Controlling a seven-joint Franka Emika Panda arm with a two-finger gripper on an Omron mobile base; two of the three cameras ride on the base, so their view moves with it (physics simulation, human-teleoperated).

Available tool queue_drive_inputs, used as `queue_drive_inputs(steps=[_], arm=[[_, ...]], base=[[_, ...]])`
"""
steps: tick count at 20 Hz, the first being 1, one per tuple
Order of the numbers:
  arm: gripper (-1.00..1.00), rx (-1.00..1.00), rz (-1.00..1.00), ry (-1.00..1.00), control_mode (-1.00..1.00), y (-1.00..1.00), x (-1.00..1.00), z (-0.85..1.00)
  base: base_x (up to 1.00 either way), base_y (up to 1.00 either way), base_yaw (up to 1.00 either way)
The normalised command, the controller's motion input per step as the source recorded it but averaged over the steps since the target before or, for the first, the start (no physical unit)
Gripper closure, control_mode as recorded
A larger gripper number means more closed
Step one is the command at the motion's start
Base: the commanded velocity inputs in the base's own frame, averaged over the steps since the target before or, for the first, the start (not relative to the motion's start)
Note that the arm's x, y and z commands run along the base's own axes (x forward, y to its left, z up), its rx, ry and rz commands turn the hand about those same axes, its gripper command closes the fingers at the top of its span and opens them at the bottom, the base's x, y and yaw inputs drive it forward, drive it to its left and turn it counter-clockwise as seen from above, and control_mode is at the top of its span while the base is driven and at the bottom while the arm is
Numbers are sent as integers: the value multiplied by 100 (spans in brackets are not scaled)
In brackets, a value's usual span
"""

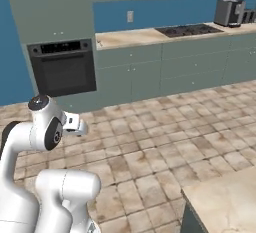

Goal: Take the fork and place it on the left side of the plate. Then take the spoon and place it on the right side of the plate. Make sure they're directly next to the plate.

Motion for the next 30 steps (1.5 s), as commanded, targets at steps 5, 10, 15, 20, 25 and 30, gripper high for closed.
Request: queue_drive_inputs(steps=[5,10,15,20,25,30], arm=[[-100,0,0,0,100,0,0,0],[-100,0,0,0,100,0,0,0],[-100,0,0,0,100,0,0,0],[-100,0,0,0,100,0,0,0],[-100,0,0,0,100,0,0,0],[-100,0,0,0,100,0,0,0]], base=[[100,0,-25],[100,-1,-20],[100,0,-20],[100,0,-23],[100,1,-14],[100,-17,22]])
